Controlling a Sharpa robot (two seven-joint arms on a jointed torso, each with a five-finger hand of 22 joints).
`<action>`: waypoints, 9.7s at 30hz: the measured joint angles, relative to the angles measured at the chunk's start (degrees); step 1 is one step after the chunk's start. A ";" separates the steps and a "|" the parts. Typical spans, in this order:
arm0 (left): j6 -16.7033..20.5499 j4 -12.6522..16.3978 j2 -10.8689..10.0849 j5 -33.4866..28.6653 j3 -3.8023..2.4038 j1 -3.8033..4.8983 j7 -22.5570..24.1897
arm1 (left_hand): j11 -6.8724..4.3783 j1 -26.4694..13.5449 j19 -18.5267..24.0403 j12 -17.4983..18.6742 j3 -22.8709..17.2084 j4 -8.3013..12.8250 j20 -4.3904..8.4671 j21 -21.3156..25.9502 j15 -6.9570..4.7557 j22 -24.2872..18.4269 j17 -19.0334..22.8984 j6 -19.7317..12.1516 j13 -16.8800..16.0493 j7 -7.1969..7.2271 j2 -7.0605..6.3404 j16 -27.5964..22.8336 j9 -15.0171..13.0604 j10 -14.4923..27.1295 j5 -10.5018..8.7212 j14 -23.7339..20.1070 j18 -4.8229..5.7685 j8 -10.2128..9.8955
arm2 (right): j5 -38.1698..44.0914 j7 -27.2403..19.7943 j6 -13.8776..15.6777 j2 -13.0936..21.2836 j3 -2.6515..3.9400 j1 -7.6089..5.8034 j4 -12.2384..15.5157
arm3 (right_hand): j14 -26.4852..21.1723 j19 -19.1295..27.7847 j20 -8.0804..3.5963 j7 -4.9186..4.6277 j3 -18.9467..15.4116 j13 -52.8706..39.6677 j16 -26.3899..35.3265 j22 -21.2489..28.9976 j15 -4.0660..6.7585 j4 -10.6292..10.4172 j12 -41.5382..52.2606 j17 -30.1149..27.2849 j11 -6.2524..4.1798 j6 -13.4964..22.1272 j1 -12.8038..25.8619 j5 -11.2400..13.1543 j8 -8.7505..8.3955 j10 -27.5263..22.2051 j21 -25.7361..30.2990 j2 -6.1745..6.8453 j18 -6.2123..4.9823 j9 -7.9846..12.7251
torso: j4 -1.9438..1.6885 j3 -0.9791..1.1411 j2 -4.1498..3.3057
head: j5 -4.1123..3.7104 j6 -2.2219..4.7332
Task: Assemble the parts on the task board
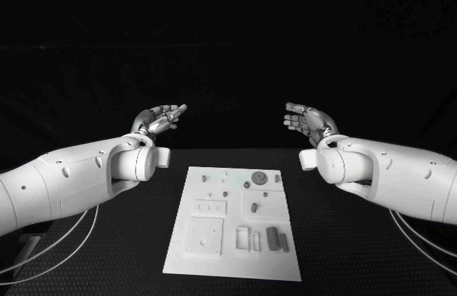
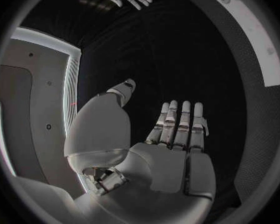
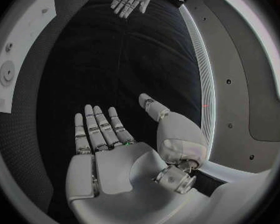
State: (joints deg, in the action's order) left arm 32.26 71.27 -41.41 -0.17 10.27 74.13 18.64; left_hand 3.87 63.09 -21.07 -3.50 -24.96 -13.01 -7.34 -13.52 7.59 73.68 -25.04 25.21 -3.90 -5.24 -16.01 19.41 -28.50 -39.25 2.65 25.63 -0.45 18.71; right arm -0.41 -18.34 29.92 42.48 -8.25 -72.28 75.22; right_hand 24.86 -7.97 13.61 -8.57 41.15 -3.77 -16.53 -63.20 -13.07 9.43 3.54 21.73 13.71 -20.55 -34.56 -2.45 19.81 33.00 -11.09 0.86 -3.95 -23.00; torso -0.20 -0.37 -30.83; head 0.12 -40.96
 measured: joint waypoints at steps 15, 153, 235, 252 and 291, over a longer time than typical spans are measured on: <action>-6.89 -2.13 0.39 0.03 0.91 1.29 -4.99 | 1.53 3.57 -2.97 -1.40 -0.60 -1.13 0.82 -2.32 0.85 1.26 -1.64 2.82 -0.64 -1.90 0.50 2.39 -1.34 -3.97 0.00 3.98 0.00 1.45 | 6.86 10.59 -15.08 -2.13 -3.12 -4.95 -9.74 | 5.82 -4.25 0.86 -0.27 2.40 -1.05 -3.43 -11.44 -2.47 5.78 2.62 1.91 1.13 -5.16 -9.32 -0.45 3.07 8.51 -4.76 1.64 -1.37 -1.63 | -0.02 -0.03 -0.01 | -0.02 0.14; -16.69 6.24 -4.02 6.09 0.20 1.77 -7.95 | 2.29 9.27 -20.60 -4.42 7.93 11.20 8.66 -11.31 -3.09 1.22 -7.24 21.36 -5.26 -4.99 8.32 15.45 2.07 -28.41 1.96 28.42 -1.25 0.10 | 96.94 16.29 -15.26 -13.44 -3.26 1.50 -16.49 | 52.02 -57.28 -12.90 0.44 -2.79 -5.02 -37.61 -11.74 14.50 7.22 0.78 27.32 -9.20 -33.42 -28.58 -0.66 1.04 37.71 -31.04 9.01 -9.48 -0.07 | -4.70 -1.22 -12.38 | -3.21 1.03; -16.65 6.36 -3.04 6.08 0.14 3.06 -7.99 | 2.49 9.05 -20.39 -3.75 7.93 11.20 8.45 -11.31 -2.88 1.25 -7.19 21.36 -5.32 -4.99 8.09 15.45 2.06 -28.21 1.96 28.21 -1.15 -0.11 | 99.50 24.72 -1.31 -23.80 -2.77 1.30 -24.94 | 52.01 -57.80 -14.02 2.85 7.41 -6.28 -41.28 -11.71 16.55 7.08 2.20 27.26 -11.67 -38.66 -28.35 -0.17 3.91 44.20 -35.49 7.74 -8.39 -2.96 | -6.12 -2.08 -13.58 | -3.00 2.88; -16.63 6.52 -3.01 6.10 0.14 3.38 -7.99 | 2.49 9.05 -20.39 -3.54 7.93 11.20 8.45 -11.31 -2.88 1.26 -7.19 21.36 -5.37 -4.99 8.09 15.45 2.06 -28.22 1.96 28.21 -1.14 -0.34 | 99.56 24.47 -1.01 -24.16 -2.70 1.47 -25.49 | 51.90 -57.69 -13.91 2.98 7.40 -6.36 -41.50 -11.71 16.66 7.09 2.44 27.21 -11.67 -38.78 -28.36 -0.17 3.92 44.17 -35.49 7.74 -8.39 -2.99 | -6.49 -2.24 -14.07 | -3.17 2.73; -16.62 5.72 -2.69 6.18 0.14 3.40 -8.00 | 2.48 9.05 -20.39 -3.32 7.78 11.35 8.45 -11.31 -2.88 1.23 -7.19 21.36 -5.40 -4.99 8.10 15.45 2.05 -28.22 1.96 28.21 -0.85 -0.34 | 101.26 25.54 -1.17 -23.82 -2.79 1.33 -25.66 | 51.69 -57.73 -13.91 2.90 7.72 -6.44 -41.59 -11.74 16.85 7.09 2.14 26.98 -11.48 -38.75 -28.58 0.00 3.64 44.00 -35.70 7.98 -8.38 -3.22 | -6.38 -2.36 -14.24 | -3.32 2.87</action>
State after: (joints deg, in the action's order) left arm 15.65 77.00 -44.11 6.02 10.41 77.53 10.64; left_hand 6.36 72.15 -41.46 -6.83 -17.18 -1.66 1.11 -24.83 4.70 74.91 -32.23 46.57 -9.30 -10.23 -7.92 34.86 -26.44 -67.47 4.61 53.84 -1.29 18.37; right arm 100.85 7.20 28.75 18.67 -11.04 -70.96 49.56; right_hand 76.55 -65.70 -0.30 -5.67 48.87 -10.21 -58.12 -74.94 3.78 16.52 5.68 48.71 2.23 -59.31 -63.14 -2.45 23.45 77.00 -46.80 8.84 -12.34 -26.21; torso -6.58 -2.74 -45.07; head -3.21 -38.08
